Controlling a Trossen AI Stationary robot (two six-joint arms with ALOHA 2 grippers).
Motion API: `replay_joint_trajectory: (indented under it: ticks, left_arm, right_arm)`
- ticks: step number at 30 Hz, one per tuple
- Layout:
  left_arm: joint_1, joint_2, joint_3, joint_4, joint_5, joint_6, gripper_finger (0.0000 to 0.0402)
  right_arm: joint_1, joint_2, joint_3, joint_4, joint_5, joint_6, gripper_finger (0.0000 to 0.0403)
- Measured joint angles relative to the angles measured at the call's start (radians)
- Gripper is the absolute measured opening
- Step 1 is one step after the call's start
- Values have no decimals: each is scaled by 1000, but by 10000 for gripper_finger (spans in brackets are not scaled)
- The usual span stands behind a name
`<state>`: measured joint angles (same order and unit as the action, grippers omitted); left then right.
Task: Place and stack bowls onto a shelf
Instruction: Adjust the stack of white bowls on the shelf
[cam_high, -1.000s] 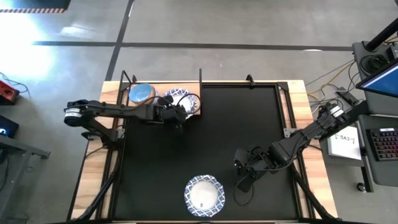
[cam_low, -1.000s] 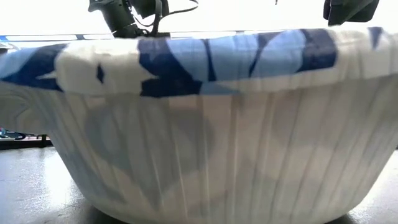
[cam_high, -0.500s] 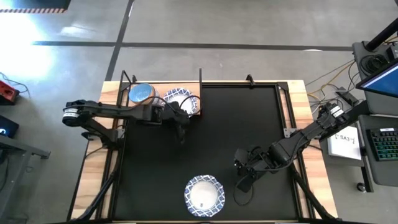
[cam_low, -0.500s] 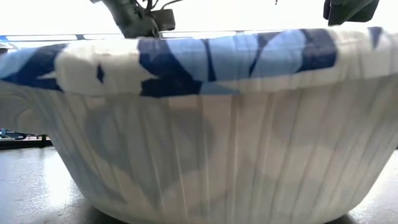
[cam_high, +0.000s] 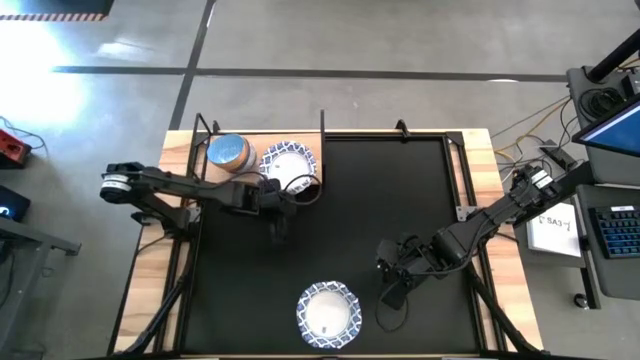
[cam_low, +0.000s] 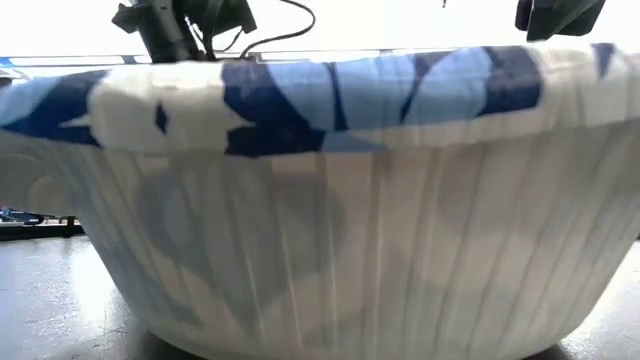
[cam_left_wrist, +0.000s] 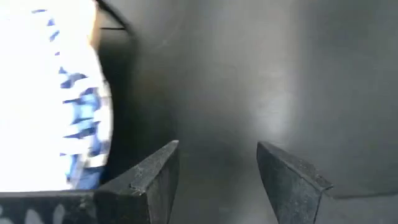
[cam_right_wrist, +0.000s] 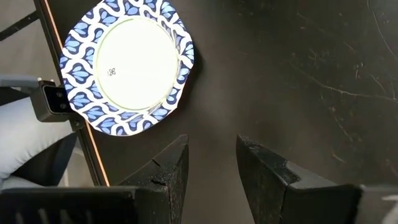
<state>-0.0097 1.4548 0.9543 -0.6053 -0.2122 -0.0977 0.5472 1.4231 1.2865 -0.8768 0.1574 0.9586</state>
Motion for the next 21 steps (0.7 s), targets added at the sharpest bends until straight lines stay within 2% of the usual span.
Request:
replay_joint_trajectory:
  ticks: [10,21]
  left_arm:
    - [53,0,-55,49,-166,24,196]
    - [175,31,-55,159,-172,71,196]
  right_arm:
    - [0,0,0,0,1,-2,123]
    - [0,0,0,0,25,-2,123]
